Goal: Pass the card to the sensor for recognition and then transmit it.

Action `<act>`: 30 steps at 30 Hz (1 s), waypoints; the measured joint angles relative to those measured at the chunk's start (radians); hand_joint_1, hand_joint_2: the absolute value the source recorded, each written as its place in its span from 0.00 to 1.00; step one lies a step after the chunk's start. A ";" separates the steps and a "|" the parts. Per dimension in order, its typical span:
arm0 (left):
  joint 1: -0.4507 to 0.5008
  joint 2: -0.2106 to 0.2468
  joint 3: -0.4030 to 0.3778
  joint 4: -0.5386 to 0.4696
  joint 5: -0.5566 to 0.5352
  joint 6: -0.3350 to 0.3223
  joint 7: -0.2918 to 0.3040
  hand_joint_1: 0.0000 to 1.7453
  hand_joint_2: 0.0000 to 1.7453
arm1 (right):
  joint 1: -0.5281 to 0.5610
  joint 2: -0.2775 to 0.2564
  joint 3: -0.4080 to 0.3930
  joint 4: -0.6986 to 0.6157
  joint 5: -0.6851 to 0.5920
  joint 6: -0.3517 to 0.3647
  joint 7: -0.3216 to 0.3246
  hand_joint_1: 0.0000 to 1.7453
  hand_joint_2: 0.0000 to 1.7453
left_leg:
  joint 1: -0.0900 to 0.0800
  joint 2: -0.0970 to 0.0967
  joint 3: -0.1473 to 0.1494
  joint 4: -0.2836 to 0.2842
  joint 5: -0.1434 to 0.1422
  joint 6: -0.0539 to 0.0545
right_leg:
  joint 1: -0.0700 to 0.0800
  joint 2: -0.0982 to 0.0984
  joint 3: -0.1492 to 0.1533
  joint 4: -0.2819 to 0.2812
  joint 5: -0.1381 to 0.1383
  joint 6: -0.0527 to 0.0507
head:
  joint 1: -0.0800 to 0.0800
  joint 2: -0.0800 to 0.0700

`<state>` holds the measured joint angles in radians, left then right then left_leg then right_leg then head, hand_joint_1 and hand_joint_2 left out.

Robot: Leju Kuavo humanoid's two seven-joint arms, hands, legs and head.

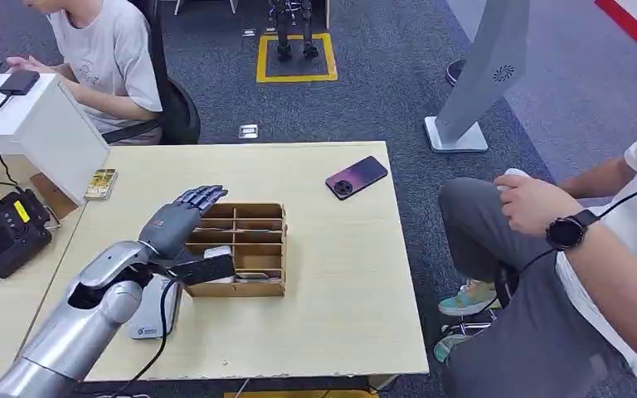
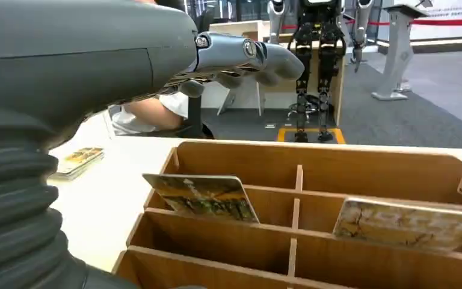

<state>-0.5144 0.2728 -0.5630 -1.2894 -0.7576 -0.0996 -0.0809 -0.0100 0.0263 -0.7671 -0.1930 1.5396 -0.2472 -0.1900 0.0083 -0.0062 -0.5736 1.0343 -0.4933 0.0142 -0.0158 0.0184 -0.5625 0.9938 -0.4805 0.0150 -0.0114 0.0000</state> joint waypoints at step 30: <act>-0.003 0.010 -0.014 0.014 -0.071 0.050 0.030 1.00 1.00 | 0.000 0.000 0.000 0.000 0.000 -0.004 -0.005 0.00 0.00 | 0.000 0.000 0.000 0.000 0.000 0.000 | 0.000 0.000 0.000 0.000 0.000 0.000 | 0.000 0.000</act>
<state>-0.5172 0.2823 -0.5772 -1.2757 -0.8289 -0.0500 -0.0511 -0.0099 0.0267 -0.7671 -0.1930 1.5396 -0.2510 -0.1949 0.0083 -0.0063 -0.5737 1.0343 -0.4933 0.0142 -0.0158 0.0183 -0.5624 0.9940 -0.4805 0.0150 -0.0111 0.0000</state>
